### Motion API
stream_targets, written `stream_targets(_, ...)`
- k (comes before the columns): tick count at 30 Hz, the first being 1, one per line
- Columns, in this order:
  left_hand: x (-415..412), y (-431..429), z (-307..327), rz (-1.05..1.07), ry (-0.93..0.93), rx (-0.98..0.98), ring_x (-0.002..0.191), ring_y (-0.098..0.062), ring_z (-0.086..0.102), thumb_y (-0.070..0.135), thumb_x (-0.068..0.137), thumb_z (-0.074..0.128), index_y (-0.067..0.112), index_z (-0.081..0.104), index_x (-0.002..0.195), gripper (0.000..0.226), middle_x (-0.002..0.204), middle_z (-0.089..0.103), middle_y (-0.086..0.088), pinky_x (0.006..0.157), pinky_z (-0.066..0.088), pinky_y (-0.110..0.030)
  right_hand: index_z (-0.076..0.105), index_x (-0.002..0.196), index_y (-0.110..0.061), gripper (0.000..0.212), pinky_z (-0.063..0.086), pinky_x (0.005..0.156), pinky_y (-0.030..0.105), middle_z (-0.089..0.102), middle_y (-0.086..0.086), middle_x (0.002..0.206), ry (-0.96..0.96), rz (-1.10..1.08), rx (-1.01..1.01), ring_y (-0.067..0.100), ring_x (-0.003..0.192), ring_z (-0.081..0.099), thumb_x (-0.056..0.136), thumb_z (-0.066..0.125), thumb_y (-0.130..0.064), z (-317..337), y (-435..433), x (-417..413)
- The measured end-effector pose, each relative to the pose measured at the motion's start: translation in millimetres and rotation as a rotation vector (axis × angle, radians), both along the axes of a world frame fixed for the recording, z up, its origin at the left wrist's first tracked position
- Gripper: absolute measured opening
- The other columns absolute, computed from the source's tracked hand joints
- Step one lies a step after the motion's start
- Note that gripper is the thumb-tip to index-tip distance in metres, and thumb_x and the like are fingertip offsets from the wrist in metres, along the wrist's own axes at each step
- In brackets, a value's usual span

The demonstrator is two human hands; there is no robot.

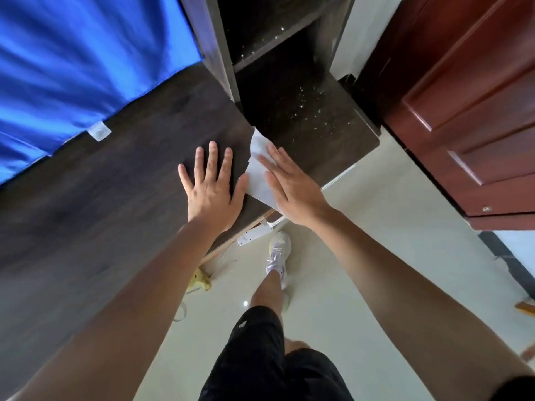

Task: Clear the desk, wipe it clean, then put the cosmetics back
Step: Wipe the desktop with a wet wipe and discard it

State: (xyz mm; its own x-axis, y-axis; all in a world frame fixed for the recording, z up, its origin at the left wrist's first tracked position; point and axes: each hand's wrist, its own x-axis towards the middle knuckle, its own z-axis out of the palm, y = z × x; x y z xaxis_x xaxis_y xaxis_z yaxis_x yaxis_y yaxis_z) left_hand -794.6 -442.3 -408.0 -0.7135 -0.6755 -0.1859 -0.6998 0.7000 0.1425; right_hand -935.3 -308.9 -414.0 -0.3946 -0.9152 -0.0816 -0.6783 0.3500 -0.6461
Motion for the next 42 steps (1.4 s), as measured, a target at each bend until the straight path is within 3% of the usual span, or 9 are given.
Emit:
stream_targets(4,-52.1,0.5,-4.3,-0.039,0.011,-0.031,0.153,-0.027,-0.003,0.063,0.099,0.005,0.028,0.014,0.157,0.068,0.166,0.004,-0.002,0.119,-0.004,-0.061,0.054,0.140,-0.022,0.041,0.028,0.109,0.007,0.053,-0.014,0.139,-0.501,-0.395,-0.053,-0.007,0.128,0.043,0.109,0.033,-0.038,5.4,6.2,-48.0)
stream_targets(7,-87.9,-4.2,-3.9,-0.063,0.004,-0.025,0.153,-0.028,0.000,0.063,0.100,0.007,0.026,0.016,0.157,0.068,0.166,0.006,-0.004,0.118,-0.002,-0.062,0.060,0.134,-0.021,0.041,0.038,0.098,0.009,0.057,-0.033,0.107,-0.606,-0.607,-0.020,-0.020,0.107,0.051,0.108,0.036,-0.042,11.6,12.2,-97.0)
stream_targets(10,-117.1,-0.2,0.3,-0.049,0.011,0.006,0.153,-0.029,0.001,0.063,0.100,0.009,0.025,0.017,0.157,0.068,0.166,0.006,-0.004,0.118,0.000,-0.064,0.055,0.141,-0.016,0.048,0.031,0.097,0.006,0.056,-0.028,0.117,-0.597,-0.667,0.033,-0.012,0.122,0.049,0.108,0.035,-0.043,20.0,16.2,-141.8)
stream_targets(12,-137.5,6.4,0.4,-0.056,0.009,0.000,0.153,-0.028,0.002,0.063,0.100,0.007,0.026,0.018,0.157,0.069,0.166,0.007,-0.004,0.118,0.001,-0.064,0.052,0.144,-0.019,0.048,0.026,0.104,0.013,0.055,-0.010,0.139,-0.488,-0.602,0.076,0.007,0.136,0.043,0.108,0.032,-0.043,22.7,17.2,-169.7)
stream_targets(16,-174.1,24.0,-0.3,-0.060,-0.005,0.042,0.152,-0.029,0.005,0.062,0.101,0.010,0.024,0.021,0.156,0.068,0.166,0.010,-0.005,0.118,0.002,-0.063,0.045,0.149,-0.024,0.051,0.020,0.098,-0.004,0.047,-0.005,0.151,-0.363,-0.507,0.073,0.003,0.135,0.038,0.107,0.026,-0.046,12.6,19.4,-204.5)
stream_targets(19,-187.7,44.6,-9.6,0.005,0.024,0.045,0.152,-0.029,0.008,0.060,0.102,0.015,0.022,0.024,0.155,0.066,0.165,0.014,-0.006,0.118,0.005,-0.063,0.029,0.156,-0.027,0.053,0.025,0.121,0.027,0.034,-0.001,0.160,-0.166,-0.281,0.041,0.010,0.149,0.027,0.108,0.020,-0.047,-15.5,19.4,-223.5)
stream_targets(27,-192.4,129.8,-59.3,0.279,-0.029,0.081,0.153,-0.027,0.006,0.054,0.103,0.024,0.021,0.030,0.154,0.062,0.165,0.014,-0.005,0.120,0.001,-0.057,0.014,0.160,-0.023,0.073,0.007,0.123,0.056,-0.003,0.021,0.165,0.389,0.579,0.326,0.044,0.151,-0.008,0.101,0.033,-0.061,-128.4,55.4,-268.4)
stream_targets(35,-215.0,168.4,-98.8,0.497,-0.161,0.197,0.145,-0.038,0.026,0.051,0.097,0.028,0.014,0.037,0.150,0.065,0.159,0.028,-0.015,0.108,0.027,-0.064,0.004,0.161,-0.024,0.081,0.004,0.122,0.056,-0.011,0.020,0.165,0.501,0.774,0.287,0.046,0.150,-0.012,0.096,0.029,-0.065,-128.7,68.3,-304.6)
stream_targets(42,-209.0,173.6,-116.3,0.527,-0.135,0.190,0.150,-0.032,0.014,0.054,0.098,0.033,0.025,0.023,0.155,0.065,0.164,0.016,-0.006,0.113,0.022,-0.062,0.007,0.160,-0.035,0.075,-0.002,0.123,0.054,-0.013,0.012,0.167,0.377,0.759,0.303,0.040,0.152,-0.015,0.096,0.019,-0.074,-131.9,56.6,-303.7)
